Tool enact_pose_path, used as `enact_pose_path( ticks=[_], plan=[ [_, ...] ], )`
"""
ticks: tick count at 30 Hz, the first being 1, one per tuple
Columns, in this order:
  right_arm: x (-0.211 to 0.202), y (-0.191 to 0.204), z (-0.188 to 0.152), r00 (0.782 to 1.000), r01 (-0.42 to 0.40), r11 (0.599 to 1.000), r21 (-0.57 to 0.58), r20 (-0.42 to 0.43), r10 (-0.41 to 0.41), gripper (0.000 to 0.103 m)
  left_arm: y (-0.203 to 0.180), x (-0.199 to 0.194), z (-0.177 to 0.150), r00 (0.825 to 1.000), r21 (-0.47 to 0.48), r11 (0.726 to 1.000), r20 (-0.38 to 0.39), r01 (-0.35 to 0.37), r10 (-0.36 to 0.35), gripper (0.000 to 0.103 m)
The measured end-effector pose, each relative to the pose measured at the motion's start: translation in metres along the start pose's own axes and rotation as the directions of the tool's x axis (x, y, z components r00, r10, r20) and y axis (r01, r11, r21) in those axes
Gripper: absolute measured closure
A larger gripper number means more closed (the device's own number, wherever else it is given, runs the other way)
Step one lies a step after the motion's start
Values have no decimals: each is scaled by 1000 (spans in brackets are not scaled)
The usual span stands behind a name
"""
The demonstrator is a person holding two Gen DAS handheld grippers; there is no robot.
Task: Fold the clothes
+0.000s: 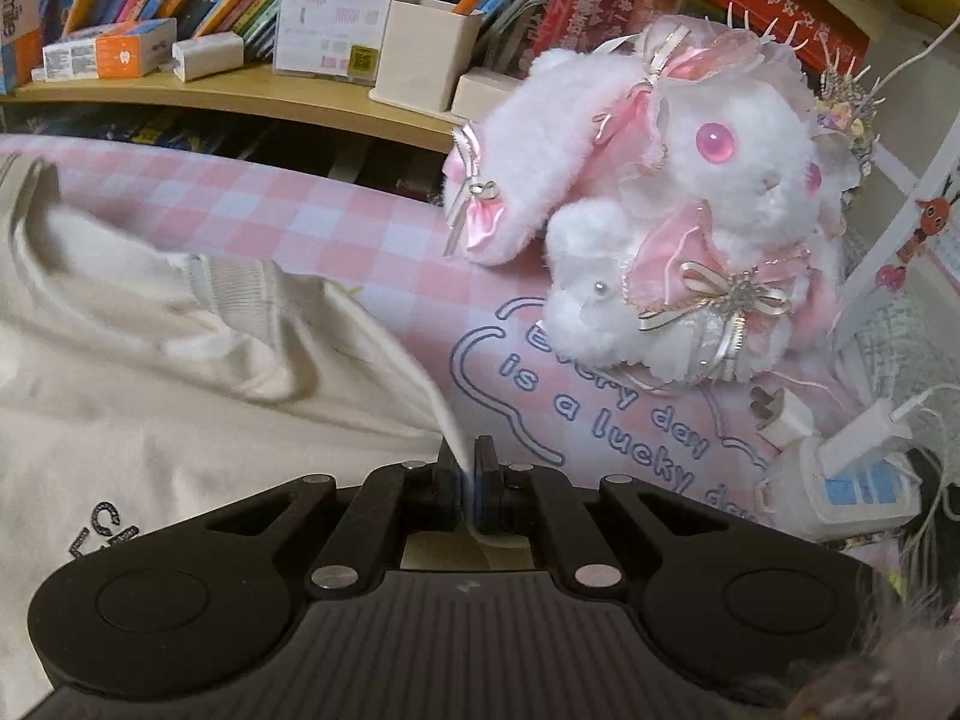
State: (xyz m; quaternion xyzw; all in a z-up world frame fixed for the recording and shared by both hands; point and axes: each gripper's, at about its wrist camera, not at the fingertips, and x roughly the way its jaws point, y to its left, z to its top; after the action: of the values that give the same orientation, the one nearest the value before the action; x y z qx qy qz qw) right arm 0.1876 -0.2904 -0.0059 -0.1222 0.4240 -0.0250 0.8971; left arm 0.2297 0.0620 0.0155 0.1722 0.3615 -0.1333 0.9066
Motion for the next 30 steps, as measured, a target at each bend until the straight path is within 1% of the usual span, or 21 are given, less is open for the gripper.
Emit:
enact_pose_path(
  ticks=[2, 4, 9, 12, 18, 19, 20, 21, 23, 24, 25, 26, 27, 28, 30],
  plan=[
    [3, 1, 5, 1000, -5, 1000, -6, -3, 5, 100, -6, 18, 2, 999, 71, 996, -18, -45, 46, 92],
    [5, 3, 10, 1000, -10, 1000, -11, -5, 10, 100, -9, 34, 0, 997, 94, 994, -40, -63, 67, 92],
    [12, 7, 24, 1000, -21, 999, -25, -11, 20, 100, -4, 49, -6, 994, 60, 994, -53, -94, 97, 92],
    [17, 10, 31, 1000, -9, 1000, -29, -12, 8, 100, 0, 54, -9, 992, 37, 993, -61, -110, 112, 92],
    [27, 17, 45, 1000, 15, 999, -37, -12, -16, 100, 10, 53, -4, 989, 7, 989, -39, -145, 146, 92],
    [29, 18, 48, 1000, 19, 999, -38, -12, -20, 100, 11, 53, -4, 988, -2, 989, -45, -146, 146, 90],
    [31, 19, 50, 1000, 23, 999, -40, -12, -24, 100, 13, 54, -4, 988, -11, 989, -55, -145, 144, 86],
    [32, 20, 53, 1000, 27, 999, -41, -12, -28, 100, 14, 54, -4, 988, -19, 990, -65, -143, 142, 86],
    [36, 23, 58, 999, 35, 998, -44, -11, -36, 91, 15, 46, -7, 987, -21, 988, -61, -151, 149, 85],
    [37, 24, 60, 999, 39, 998, -45, -11, -40, 77, 14, 41, -9, 986, -19, 987, -54, -157, 155, 77],
    [37, 24, 61, 999, 44, 998, -46, -7, -44, 59, 14, 35, -11, 986, -17, 987, -46, -163, 162, 73],
    [30, 23, 58, 999, 46, 998, -40, 9, -45, 54, 14, 27, -13, 985, -20, 985, -32, -170, 170, 60],
    [22, 19, 53, 999, 31, 999, -24, 26, -30, 52, 14, 15, -17, 984, -30, 983, -6, -181, 181, 48],
    [12, 15, 48, 999, 8, 1000, -2, 37, -8, 52, 13, 2, -22, 983, -46, 982, 17, -184, 185, 45],
    [-7, 8, 35, 998, -31, 999, 44, 49, 29, 52, 3, -27, -39, 984, -98, 981, 52, -167, 173, 38]
  ],
)
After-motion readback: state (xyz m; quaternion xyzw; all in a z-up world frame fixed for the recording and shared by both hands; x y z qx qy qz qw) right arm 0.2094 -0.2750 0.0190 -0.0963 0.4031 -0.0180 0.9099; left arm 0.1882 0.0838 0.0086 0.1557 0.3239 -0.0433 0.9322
